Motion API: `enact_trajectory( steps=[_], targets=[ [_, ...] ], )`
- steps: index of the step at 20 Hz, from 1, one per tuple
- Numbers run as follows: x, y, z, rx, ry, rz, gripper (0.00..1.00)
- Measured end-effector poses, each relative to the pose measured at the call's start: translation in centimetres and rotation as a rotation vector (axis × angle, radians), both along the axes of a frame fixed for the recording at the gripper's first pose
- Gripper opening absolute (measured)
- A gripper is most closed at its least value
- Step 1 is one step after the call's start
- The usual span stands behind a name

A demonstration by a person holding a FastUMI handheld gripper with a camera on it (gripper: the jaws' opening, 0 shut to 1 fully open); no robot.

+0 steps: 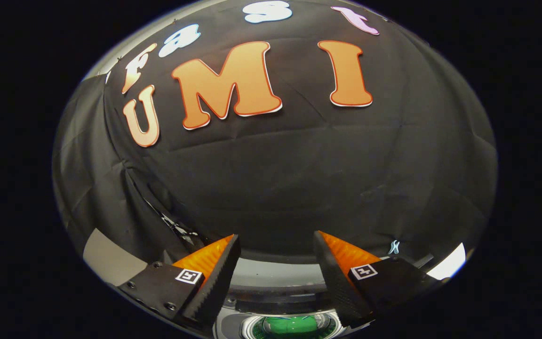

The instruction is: Put the clothes into the washing machine and then close the washing machine lid.

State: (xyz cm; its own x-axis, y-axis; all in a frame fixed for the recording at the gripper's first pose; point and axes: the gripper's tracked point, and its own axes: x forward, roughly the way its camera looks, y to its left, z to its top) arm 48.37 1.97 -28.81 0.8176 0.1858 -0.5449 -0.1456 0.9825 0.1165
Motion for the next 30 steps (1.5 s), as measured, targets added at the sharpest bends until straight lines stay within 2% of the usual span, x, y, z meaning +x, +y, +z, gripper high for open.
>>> enact_trajectory(
  steps=[7, 19, 30],
  targets=[
    [-0.8, -1.1, -4.3, -0.122, 0.083, 0.02, 0.99],
    [-3.7, -1.2, -3.2, -0.104, 0.017, 0.019, 0.99],
    [-10.9, -1.7, -3.8, -0.111, 0.026, -0.002, 0.99]
  ],
)
